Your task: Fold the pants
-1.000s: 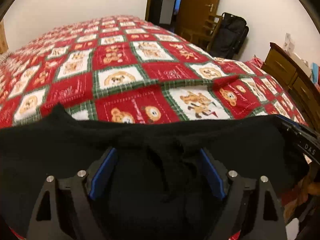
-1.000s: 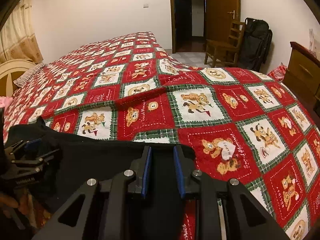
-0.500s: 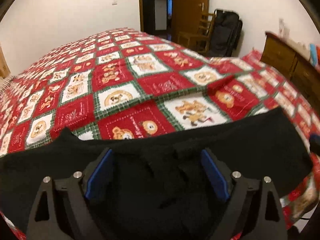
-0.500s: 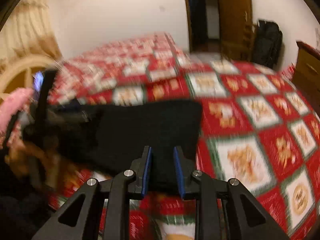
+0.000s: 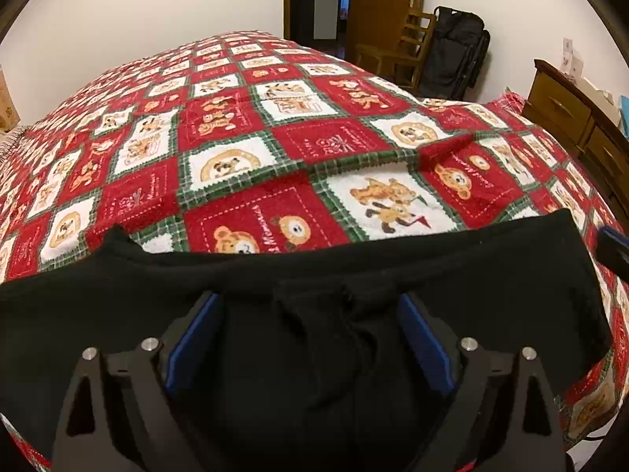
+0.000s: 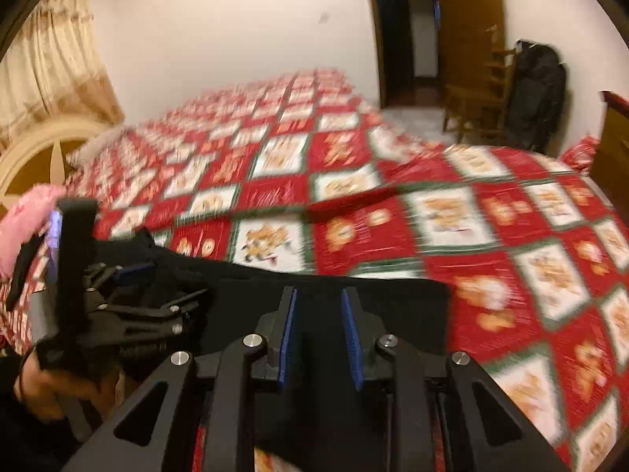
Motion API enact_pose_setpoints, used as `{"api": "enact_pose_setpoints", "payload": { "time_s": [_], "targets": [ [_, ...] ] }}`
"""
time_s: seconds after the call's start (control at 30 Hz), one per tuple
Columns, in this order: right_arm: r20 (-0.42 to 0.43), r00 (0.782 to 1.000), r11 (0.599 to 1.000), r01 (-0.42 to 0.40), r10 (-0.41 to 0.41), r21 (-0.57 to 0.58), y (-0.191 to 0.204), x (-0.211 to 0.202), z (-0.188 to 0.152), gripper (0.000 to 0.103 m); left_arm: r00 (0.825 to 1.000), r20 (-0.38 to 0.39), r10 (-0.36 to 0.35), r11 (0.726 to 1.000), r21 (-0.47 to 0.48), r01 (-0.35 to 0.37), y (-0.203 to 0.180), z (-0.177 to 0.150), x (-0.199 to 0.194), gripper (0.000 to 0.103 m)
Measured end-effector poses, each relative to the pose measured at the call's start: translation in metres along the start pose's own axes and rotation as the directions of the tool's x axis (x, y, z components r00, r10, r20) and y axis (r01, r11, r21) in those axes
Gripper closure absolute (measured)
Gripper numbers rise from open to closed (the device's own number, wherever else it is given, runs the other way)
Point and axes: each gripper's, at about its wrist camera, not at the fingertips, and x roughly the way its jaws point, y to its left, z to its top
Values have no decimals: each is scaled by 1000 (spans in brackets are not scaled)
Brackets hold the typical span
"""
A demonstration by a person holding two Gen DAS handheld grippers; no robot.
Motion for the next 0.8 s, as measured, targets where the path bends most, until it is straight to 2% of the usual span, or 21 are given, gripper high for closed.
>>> {"api": "enact_pose_setpoints", "payload": {
  "time_s": [0.07, 0.1, 0.33, 0.4, 0.47, 0.53, 0.6, 0.7, 0.77, 0.8],
  "targets": [
    [-51, 999, 1000, -17, 17, 5, 8, 24, 0, 78, 1000, -5, 6, 1000, -2, -6, 1, 0, 1, 5],
    [-65, 998, 1000, 4, -4, 1, 10, 36, -1, 78, 1000, -8, 5, 1000, -3, -5, 1, 1, 1, 5],
    [32, 997, 997, 69, -70, 34, 19, 31, -5, 76, 998, -48, -40, 999, -1, 40, 20, -2, -7, 3],
    [97, 995, 999, 17, -22, 51, 26, 17, -8, 76, 999, -19, -30, 999, -15, 29, 35, -5, -19, 3],
    [159, 985, 998, -61, 61, 0, 47, 5, -13, 76, 999, 30, 27, 999, -41, -26, 58, -11, -35, 3],
    [187, 975, 991, -104, 117, -80, 70, 0, -19, 76, 993, 60, 101, 992, -77, -96, 83, -17, -49, 3],
    [182, 969, 977, -142, 170, -156, 91, 1, -25, 75, 975, 83, 204, 971, -147, -190, 119, -27, -65, 3],
    [102, 980, 963, -145, 172, -228, 113, 20, -34, 73, 945, 107, 310, 922, -277, -272, 171, -44, -86, 3],
    [43, 983, 962, -164, 178, -219, 117, 32, -39, 73, 920, 89, 382, 866, -381, -323, 209, -59, -95, 3],
    [50, 983, 963, -164, 178, -215, 117, 30, -39, 73, 912, 74, 403, 842, -420, -338, 224, -65, -97, 3]
  ]
}}
